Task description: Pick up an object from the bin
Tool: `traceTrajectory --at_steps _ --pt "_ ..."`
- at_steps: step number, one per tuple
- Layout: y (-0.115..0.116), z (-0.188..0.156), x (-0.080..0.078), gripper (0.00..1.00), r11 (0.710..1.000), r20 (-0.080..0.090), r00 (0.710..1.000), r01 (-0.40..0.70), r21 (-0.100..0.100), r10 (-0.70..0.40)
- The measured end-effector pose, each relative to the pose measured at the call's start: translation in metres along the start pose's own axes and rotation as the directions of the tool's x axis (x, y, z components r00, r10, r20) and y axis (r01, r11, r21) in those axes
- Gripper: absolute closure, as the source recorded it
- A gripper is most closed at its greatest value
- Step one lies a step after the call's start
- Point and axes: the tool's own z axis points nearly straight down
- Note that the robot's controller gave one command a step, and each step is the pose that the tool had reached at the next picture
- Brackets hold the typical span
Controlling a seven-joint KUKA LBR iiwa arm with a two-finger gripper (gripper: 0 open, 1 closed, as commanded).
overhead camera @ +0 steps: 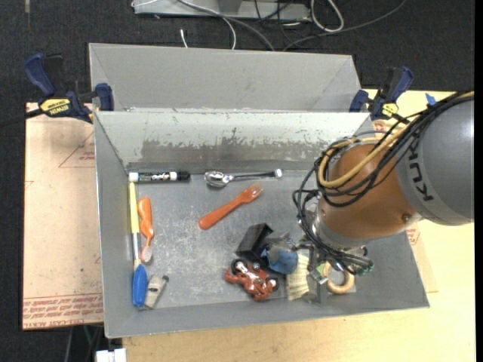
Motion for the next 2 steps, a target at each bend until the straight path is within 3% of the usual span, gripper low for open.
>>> traceTrajectory --at_steps 1,2 --pt "-0.01 0.026 -0.005 0.0 0.998 0.011 0.998 0.062 0.015 -0.062" --pt "-0.059 0.029 -0.006 1.0 0.821 0.002 0.821 0.57 0.006 -0.57"
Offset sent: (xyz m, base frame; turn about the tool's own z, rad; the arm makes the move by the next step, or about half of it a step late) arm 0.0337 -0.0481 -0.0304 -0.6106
